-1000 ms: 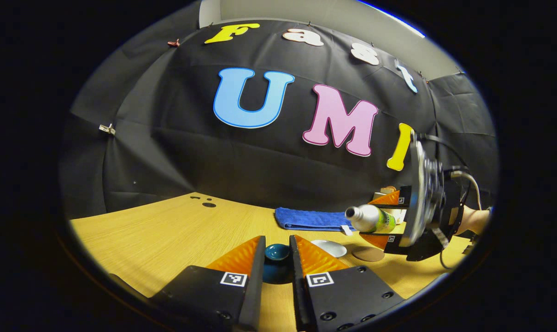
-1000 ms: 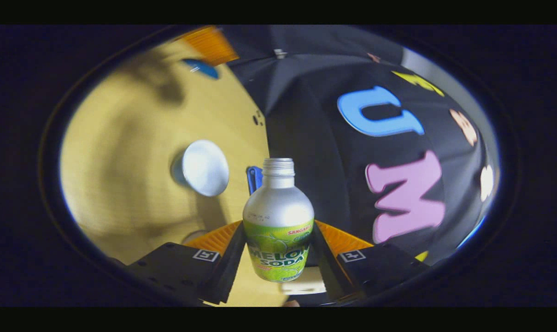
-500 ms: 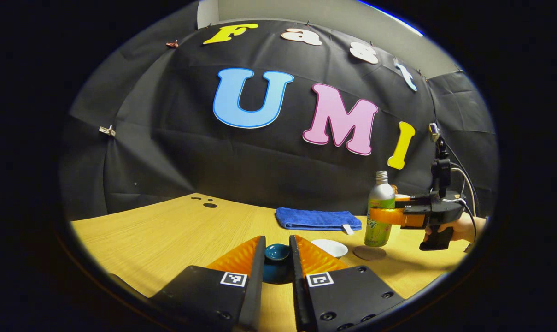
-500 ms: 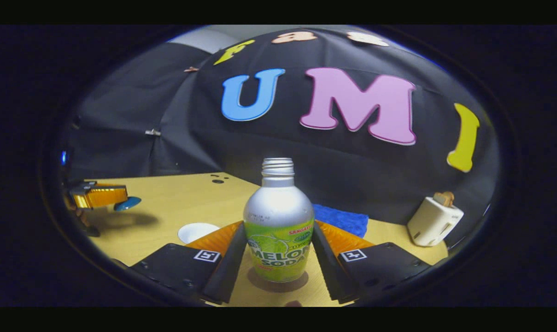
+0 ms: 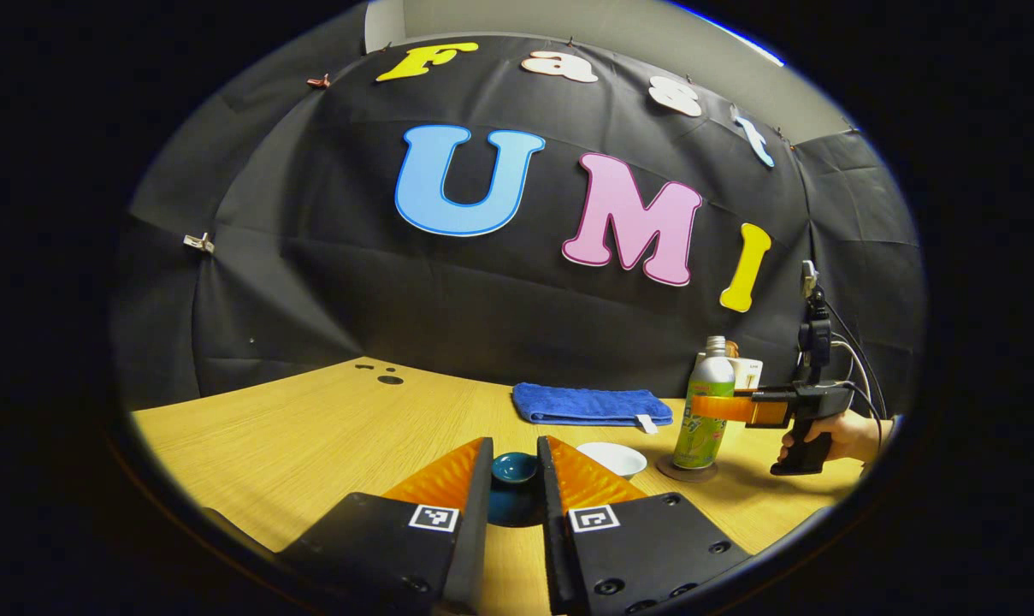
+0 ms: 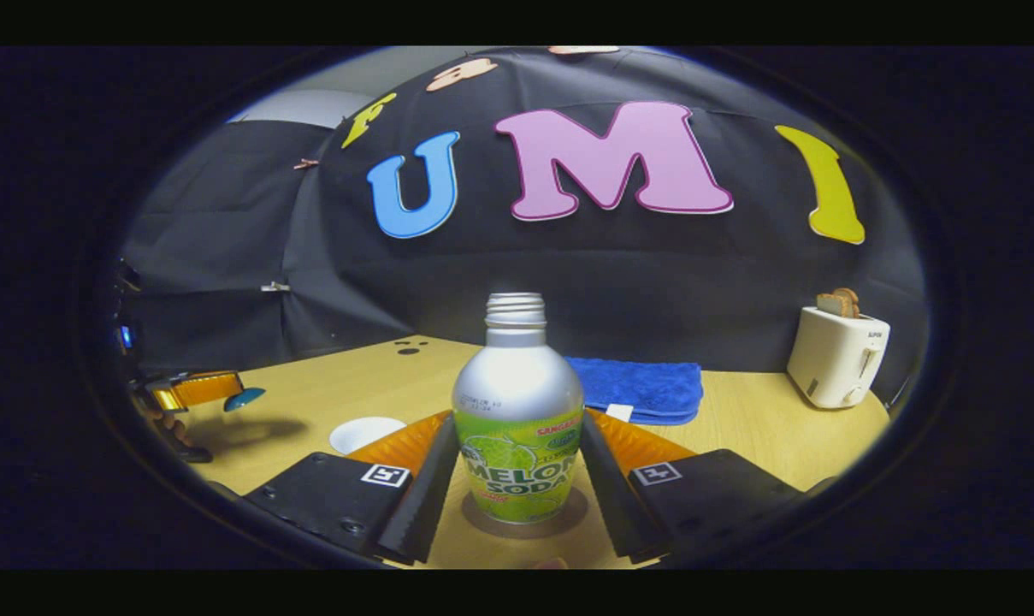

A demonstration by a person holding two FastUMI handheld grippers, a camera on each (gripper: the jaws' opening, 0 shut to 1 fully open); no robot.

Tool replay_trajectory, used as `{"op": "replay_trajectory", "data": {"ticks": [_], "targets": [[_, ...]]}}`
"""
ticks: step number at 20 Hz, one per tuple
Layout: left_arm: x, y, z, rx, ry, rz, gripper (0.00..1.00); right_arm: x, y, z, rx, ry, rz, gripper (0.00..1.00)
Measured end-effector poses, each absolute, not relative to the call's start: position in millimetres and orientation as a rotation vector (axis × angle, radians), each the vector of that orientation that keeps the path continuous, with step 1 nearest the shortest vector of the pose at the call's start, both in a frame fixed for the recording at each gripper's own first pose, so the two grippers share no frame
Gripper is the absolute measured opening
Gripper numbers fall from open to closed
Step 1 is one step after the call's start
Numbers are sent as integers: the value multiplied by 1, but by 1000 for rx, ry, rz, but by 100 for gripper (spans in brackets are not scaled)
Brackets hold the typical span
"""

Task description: Open the teacup lid with one hand, grasp the water bottle and pour water into the teacup with the other hand; after pouring, place the water bottle on the coaster and then close the teacup lid.

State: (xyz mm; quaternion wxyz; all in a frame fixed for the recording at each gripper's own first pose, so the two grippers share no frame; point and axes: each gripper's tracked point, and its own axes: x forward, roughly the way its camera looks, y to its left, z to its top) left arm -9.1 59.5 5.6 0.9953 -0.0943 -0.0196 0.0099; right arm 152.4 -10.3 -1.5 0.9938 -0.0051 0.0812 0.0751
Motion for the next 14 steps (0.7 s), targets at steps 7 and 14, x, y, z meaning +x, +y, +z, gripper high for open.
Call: {"op": "replay_trajectory", "data": {"ticks": [7,14], "targets": [[-9,59,4,-189,-36,18,33,149,-15,-1,22,164,139,81],[-8,58,3,-185,-32,19,33,143,-22,-11,89,198,121,84]]}}
